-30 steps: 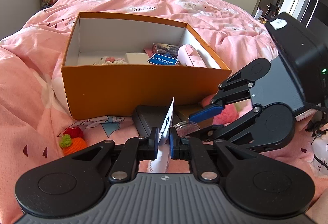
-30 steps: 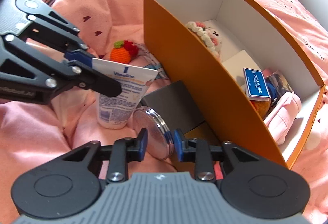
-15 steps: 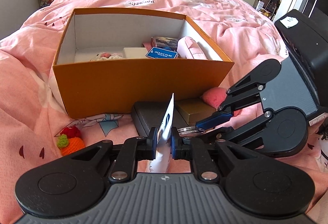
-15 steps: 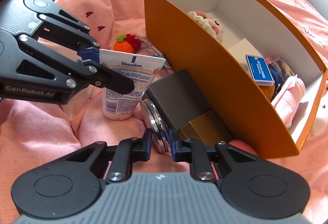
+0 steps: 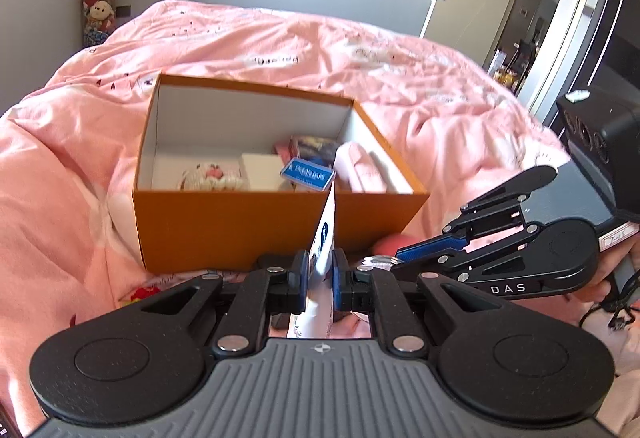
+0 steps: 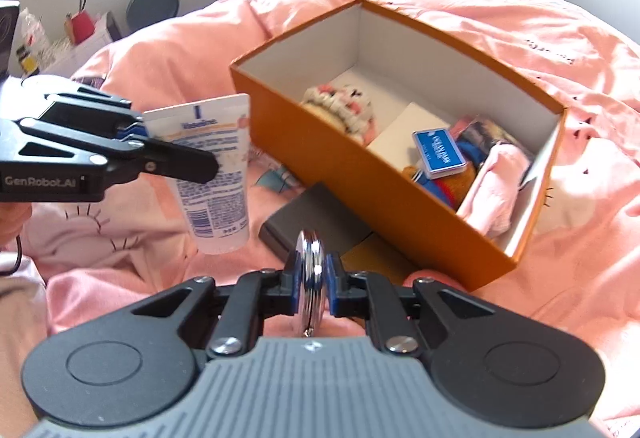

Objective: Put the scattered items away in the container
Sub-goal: 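Carry the compact mirror over the shoebox with the right gripper while the left gripper carries the Vaseline tube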

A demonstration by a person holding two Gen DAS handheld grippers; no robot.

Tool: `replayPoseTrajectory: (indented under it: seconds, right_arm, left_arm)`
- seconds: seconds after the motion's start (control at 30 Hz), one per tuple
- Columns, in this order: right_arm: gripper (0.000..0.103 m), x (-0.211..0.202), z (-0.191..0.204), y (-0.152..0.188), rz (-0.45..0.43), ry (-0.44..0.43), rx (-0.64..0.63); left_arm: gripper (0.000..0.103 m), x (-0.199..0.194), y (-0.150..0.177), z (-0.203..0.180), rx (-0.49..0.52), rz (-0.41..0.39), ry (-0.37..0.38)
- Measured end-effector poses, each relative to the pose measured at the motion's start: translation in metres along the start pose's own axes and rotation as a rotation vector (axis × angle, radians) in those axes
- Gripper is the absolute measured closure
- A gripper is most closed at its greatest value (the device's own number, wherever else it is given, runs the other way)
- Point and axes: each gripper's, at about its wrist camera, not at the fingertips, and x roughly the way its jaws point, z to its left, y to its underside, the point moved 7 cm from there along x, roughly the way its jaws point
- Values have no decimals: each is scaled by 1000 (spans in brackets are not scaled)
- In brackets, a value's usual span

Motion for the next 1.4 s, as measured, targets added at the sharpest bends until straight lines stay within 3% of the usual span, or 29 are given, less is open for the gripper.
replayPoseTrajectory:
  seconds: [0.27,0.43,0.6,1.03,1.4]
  right_arm:
    - [89,-37,-17,-26,-111,-14,100]
    - [89,-57,-29,-55,-204,-22,156]
    - [89,-62,-39,-86,-264,35,148]
    - [89,-10,-74,-116,-220,109,145]
    - [89,29,-101,-132,-195,187,158]
  left_arm:
    - [90,-25,-41,8,-33,-99,27]
    - [90,-29,-74,16,-25,-166,3]
    - [90,-21,-102,28,-18,-199,-37]
    - [90,40,-132,59,30,-176,-115]
    - [90,102,-137,80,-24,-101,-143]
